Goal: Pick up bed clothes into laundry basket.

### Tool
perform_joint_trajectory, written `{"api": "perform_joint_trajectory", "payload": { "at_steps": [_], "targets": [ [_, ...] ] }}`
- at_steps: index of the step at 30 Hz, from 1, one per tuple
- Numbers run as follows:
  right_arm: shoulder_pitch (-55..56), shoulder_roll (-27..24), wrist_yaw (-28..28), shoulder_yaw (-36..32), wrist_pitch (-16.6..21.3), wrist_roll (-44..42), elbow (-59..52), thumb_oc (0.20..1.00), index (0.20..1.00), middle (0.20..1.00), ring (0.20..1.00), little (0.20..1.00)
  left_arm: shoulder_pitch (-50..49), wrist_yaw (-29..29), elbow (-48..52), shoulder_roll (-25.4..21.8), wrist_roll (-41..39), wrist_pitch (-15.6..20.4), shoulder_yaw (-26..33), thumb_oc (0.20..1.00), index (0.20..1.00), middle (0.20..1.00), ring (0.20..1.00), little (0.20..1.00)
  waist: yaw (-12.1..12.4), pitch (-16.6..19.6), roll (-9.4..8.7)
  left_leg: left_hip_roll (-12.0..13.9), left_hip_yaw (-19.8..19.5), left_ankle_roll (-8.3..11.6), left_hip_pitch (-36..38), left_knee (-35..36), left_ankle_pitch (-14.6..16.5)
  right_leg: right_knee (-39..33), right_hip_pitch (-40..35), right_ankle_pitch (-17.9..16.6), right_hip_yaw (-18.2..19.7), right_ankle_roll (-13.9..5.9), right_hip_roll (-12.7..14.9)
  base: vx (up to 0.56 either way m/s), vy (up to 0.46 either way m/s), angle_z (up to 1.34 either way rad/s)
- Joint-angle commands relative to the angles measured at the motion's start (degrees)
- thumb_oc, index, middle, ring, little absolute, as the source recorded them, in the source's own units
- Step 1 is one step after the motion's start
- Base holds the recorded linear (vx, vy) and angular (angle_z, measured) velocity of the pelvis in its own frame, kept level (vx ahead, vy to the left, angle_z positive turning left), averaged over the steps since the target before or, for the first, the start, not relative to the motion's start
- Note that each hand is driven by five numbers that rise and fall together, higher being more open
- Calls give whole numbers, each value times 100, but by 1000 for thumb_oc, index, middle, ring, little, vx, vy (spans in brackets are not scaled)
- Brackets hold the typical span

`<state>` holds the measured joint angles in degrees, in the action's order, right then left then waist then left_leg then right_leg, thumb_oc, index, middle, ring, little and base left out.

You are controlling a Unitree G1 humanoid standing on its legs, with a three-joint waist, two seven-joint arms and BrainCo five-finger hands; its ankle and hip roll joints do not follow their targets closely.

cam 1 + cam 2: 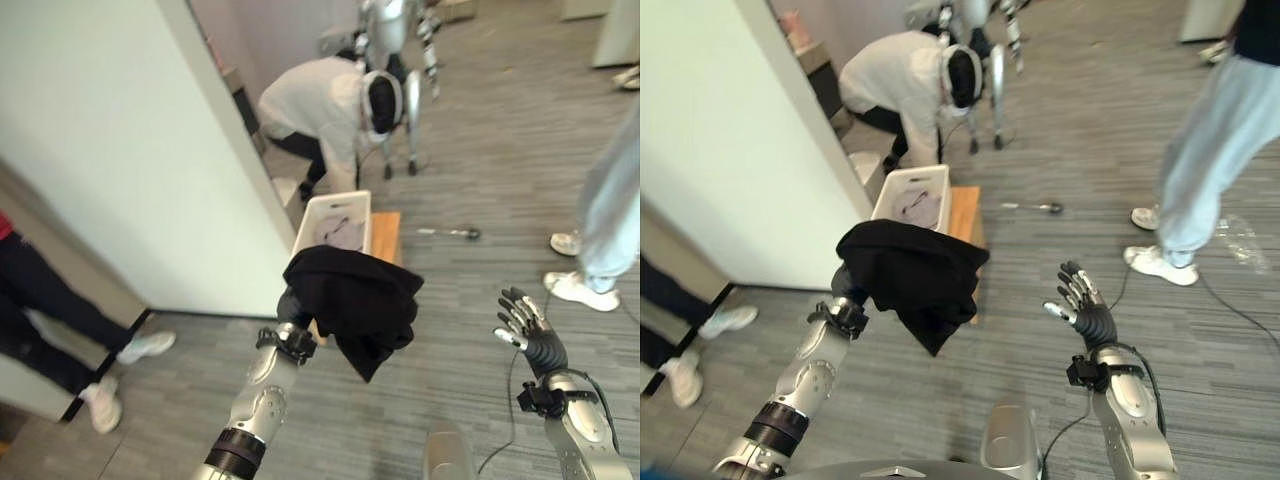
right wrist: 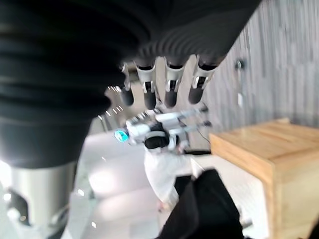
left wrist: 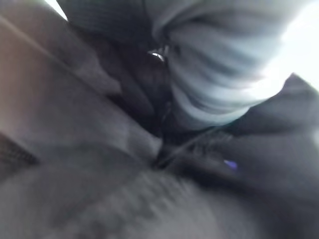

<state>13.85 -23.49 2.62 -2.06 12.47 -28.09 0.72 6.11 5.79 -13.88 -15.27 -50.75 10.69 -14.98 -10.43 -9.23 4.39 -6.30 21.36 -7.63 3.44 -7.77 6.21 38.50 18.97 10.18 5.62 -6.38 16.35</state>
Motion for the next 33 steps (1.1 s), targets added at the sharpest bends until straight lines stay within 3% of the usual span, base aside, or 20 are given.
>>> {"api": "perform_joint_trajectory", "payload": {
  "at_steps": [1,2,3,4,7,9,13,23,31,32,33],
  "targets": [
    [-264,-193,98,-441,284,-261,-170,1000,1000,1000,1000,1000,553,222,230,-199,132,406,300,200,200,200,200,200,-246,-193,104,601,-762,884,230,147,-288,-2523,-1039,-970,627,-223,-583,266,-428,128],
    [-322,-294,187,-518,372,-209,-199,1000,1000,1000,1000,1000,703,159,128,-303,277,576,337,200,200,200,200,200,-209,-168,1,656,-917,931,197,34,-174,-2989,-1203,-897,781,-211,-733,187,-289,145],
    [-248,-258,160,-480,267,-196,-229,1000,1000,1000,1000,1000,708,213,143,-245,270,423,292,200,200,200,200,200,-141,-124,-25,656,-978,932,161,-57,-142,-2890,-1229,-1026,653,-237,-604,143,-395,167],
    [-178,-260,196,-446,256,-272,-223,1000,1000,1000,1000,1000,742,193,-52,-103,274,350,187,200,200,200,200,200,-46,-86,-32,713,-1194,1010,44,-72,-300,-3075,-1414,-1000,534,-117,-698,75,-231,114],
    [-172,-284,243,-484,240,-308,-220,1000,1000,1000,1000,1000,768,211,-21,-71,301,326,177,200,200,200,200,200,-33,-68,-24,741,-1325,1060,-15,-127,-374,-3195,-1529,-992,397,-97,-684,27,-152,78],
    [-134,-433,309,-528,214,-284,-211,1000,1000,1000,1000,1000,879,203,-121,-212,527,274,143,200,200,200,200,200,65,-35,-57,811,-1600,1159,-46,-31,-576,-3432,-1787,-975,259,8,-789,67,-222,42],
    [-136,-621,396,-545,160,-283,-151,1000,1000,1000,1000,1000,1295,96,-382,-591,861,256,167,200,200,200,200,200,100,37,-32,875,-1706,1267,14,157,-734,-3850,-2104,-1023,115,57,-842,72,-96,25],
    [-156,-692,537,-188,59,-346,-181,1000,1000,1000,1000,1000,3073,-303,-1845,-998,1320,255,-254,200,200,200,200,200,-189,91,56,941,-1509,1280,236,658,-648,-4250,-2167,-1187,109,-2,-915,35,-2,-5],
    [-103,-581,437,-223,123,-268,-295,1000,1000,1000,1000,1000,3309,-410,-2118,-821,1429,263,-290,200,200,200,200,200,-314,84,87,923,-1303,1262,357,794,-594,-4306,-2083,-1252,315,-46,-949,6,33,-18],
    [-31,-3,235,-491,322,-1296,144,1000,1000,1000,1000,1000,3847,-325,-1712,-982,1256,185,-1127,200,200,200,200,200,-188,227,-578,1284,-119,1224,222,1269,-319,-3626,-1584,-1068,-1449,-296,-819,-33,148,1],
    [-109,53,233,-449,327,-1346,107,1000,1000,1000,1000,1000,3849,-331,-1744,-1010,1258,188,-1132,200,200,200,200,200,-178,235,-552,1217,-147,1186,271,1246,-293,-3604,-1557,-1089,-1399,-317,-809,-71,281,29]
  ]
}}
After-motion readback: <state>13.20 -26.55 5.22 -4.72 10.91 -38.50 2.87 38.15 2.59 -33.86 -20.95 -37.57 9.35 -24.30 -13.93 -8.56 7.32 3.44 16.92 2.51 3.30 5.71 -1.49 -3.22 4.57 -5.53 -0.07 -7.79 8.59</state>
